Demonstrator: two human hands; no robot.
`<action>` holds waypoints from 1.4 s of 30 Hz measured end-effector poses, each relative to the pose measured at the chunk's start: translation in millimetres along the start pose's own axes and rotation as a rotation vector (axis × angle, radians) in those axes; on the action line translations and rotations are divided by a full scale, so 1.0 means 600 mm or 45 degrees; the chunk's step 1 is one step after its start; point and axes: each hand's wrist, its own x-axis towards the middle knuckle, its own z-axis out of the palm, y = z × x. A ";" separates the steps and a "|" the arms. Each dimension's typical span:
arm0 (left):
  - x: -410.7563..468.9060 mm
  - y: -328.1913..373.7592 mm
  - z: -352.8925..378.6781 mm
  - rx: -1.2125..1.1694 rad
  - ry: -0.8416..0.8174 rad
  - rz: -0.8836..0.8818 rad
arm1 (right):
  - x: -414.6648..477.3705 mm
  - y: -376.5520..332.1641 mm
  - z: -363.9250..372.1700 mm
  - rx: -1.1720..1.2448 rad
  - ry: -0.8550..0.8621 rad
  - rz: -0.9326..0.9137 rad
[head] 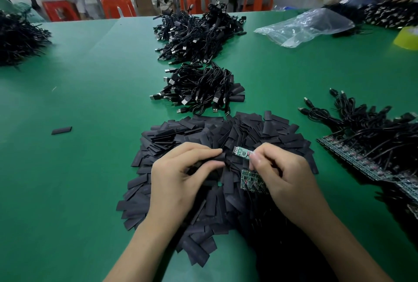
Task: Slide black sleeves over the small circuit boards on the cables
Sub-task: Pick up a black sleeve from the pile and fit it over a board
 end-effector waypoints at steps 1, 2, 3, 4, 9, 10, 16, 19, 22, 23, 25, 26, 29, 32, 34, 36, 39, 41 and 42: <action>0.000 -0.001 0.000 -0.020 -0.004 -0.010 | -0.001 0.000 0.001 -0.037 -0.029 -0.004; 0.000 -0.001 0.001 -0.036 -0.009 -0.015 | -0.001 0.001 0.002 -0.062 -0.053 -0.009; -0.001 -0.002 0.002 -0.045 -0.017 -0.014 | -0.002 0.002 0.003 -0.080 -0.068 -0.014; -0.001 -0.001 0.003 -0.047 -0.025 -0.009 | -0.002 0.002 0.004 -0.089 -0.077 -0.021; -0.002 -0.005 0.005 -0.043 -0.041 0.008 | -0.003 -0.001 0.005 0.007 -0.046 0.001; -0.003 -0.006 0.005 -0.043 -0.040 0.005 | -0.002 -0.002 0.005 0.032 -0.033 0.006; -0.003 -0.005 0.005 -0.038 -0.023 0.017 | -0.004 -0.007 0.006 0.030 -0.067 0.006; -0.003 -0.005 0.004 -0.020 -0.021 0.020 | -0.005 -0.005 0.006 -0.007 -0.103 0.009; -0.003 -0.005 0.003 -0.001 -0.036 0.020 | -0.005 -0.003 0.006 -0.044 -0.124 -0.006; -0.002 -0.006 0.002 0.009 -0.051 0.031 | -0.005 -0.002 0.005 -0.048 -0.129 -0.006; 0.000 -0.010 -0.002 0.032 -0.110 0.070 | -0.004 0.000 0.004 -0.056 -0.141 0.003; 0.001 -0.012 -0.005 0.038 -0.147 0.092 | -0.003 0.001 0.003 -0.056 -0.153 0.011; 0.005 -0.017 -0.012 0.033 -0.244 0.123 | -0.002 0.003 0.001 0.006 -0.210 0.043; 0.007 -0.017 -0.014 0.016 -0.283 0.133 | 0.000 0.002 -0.005 0.079 -0.247 0.063; 0.006 -0.016 -0.013 0.014 -0.281 0.128 | -0.001 0.001 -0.007 0.107 -0.267 0.067; 0.004 -0.013 -0.009 0.016 -0.262 0.094 | -0.001 -0.001 -0.008 0.117 -0.279 0.069; 0.002 -0.009 -0.005 0.023 -0.233 0.057 | -0.002 0.002 -0.007 0.072 -0.270 0.079; 0.002 -0.007 -0.006 0.014 -0.217 0.039 | -0.002 0.004 -0.004 0.038 -0.266 0.081; 0.002 -0.006 -0.006 0.009 -0.211 0.028 | -0.003 0.004 -0.002 0.020 -0.264 0.077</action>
